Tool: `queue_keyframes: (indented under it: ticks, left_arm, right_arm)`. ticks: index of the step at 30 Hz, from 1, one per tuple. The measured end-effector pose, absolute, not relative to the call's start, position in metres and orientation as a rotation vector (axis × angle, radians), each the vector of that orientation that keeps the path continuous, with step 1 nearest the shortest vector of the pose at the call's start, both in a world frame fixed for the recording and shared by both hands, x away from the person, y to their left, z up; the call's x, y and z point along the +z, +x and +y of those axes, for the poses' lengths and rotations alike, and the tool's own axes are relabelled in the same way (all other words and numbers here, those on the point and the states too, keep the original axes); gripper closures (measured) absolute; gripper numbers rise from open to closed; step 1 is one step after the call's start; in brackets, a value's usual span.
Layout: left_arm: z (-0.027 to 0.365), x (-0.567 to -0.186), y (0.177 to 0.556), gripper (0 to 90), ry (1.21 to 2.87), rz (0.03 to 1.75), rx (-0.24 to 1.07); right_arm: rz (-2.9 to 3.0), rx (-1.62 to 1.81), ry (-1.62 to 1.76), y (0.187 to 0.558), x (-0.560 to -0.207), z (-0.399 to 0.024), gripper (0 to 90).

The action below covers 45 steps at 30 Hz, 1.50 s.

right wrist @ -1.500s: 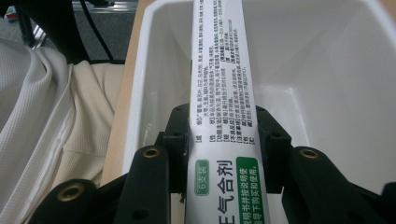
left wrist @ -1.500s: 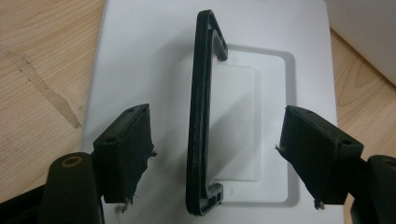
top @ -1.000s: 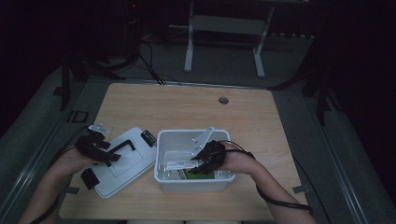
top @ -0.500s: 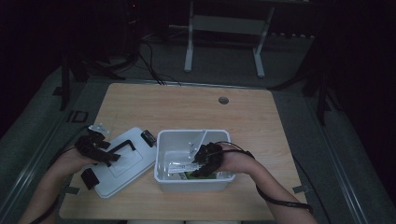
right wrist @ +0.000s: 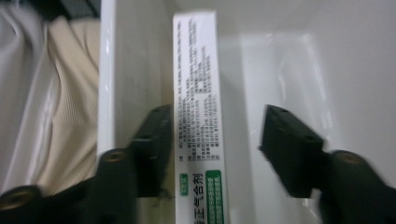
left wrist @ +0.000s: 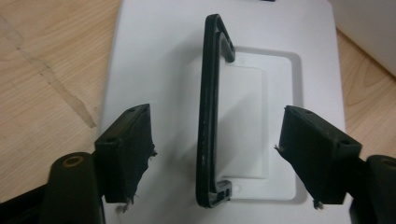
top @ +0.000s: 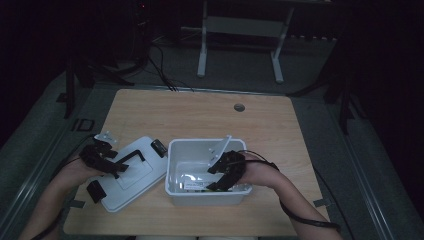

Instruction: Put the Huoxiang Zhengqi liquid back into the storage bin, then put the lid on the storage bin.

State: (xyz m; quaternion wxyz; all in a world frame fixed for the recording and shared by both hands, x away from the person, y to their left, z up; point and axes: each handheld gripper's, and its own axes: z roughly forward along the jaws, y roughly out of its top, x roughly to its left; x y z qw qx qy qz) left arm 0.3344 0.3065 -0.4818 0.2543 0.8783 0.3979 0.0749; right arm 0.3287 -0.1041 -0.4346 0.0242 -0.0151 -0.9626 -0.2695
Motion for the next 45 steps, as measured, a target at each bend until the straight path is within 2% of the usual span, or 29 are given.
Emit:
queue_keyframes:
  ticks: [3,5,7,9,10,14,18,21,24,33,45]
  left_arm:
    - [0.308,-0.482,0.335,29.6,2.381,1.08,0.221]
    - [0.309,-0.483,0.337,33.5,2.381,1.079,0.236]
    - [0.31,-0.484,0.338,39.2,2.379,1.071,0.243]
    - [0.31,-0.486,0.339,40.5,2.381,1.067,0.266]
    - [0.31,-0.487,0.34,43.8,2.379,1.066,0.261]
    - [0.306,-0.493,0.344,46.3,2.397,1.053,0.236]
    - [0.3,-0.5,0.349,57.6,2.427,1.019,0.171]
    - [0.297,-0.503,0.351,72.6,2.438,0.991,0.145]
    - [0.297,-0.5,0.352,80.2,2.422,0.966,0.107]
    - [0.302,-0.488,0.347,83.6,2.441,0.896,0.085]
    - [0.322,-0.434,0.33,83.6,2.395,0.879,0.151]
  right_arm:
    - [-2.922,-1.014,-0.135,0.33,-0.427,-0.121,21.8]
    - [-2.894,-1.102,-0.187,0.331,-0.424,-0.132,16.3]
    - [-2.871,-1.199,-0.233,0.332,-0.421,-0.145,14.4]
    - [-2.835,-1.249,-0.271,0.334,-0.419,-0.152,14.2]
    - [-2.77,-1.372,-0.358,0.337,-0.414,-0.169,14.3]
    - [-2.76,-1.551,-0.577,0.344,-0.409,-0.208,14.2]
    - [-2.735,-1.62,-0.827,0.35,-0.416,-0.245,14.2]
    - [-2.732,-1.624,-0.981,0.351,-0.426,-0.271,14.2]
    - [-2.75,-1.571,-1.08,0.35,-0.44,-0.287,14.2]
    - [-2.726,-1.471,-1.199,0.344,-0.482,-0.304,14.2]
    - [-2.674,-1.445,-1.265,0.336,-0.508,-0.316,14.3]
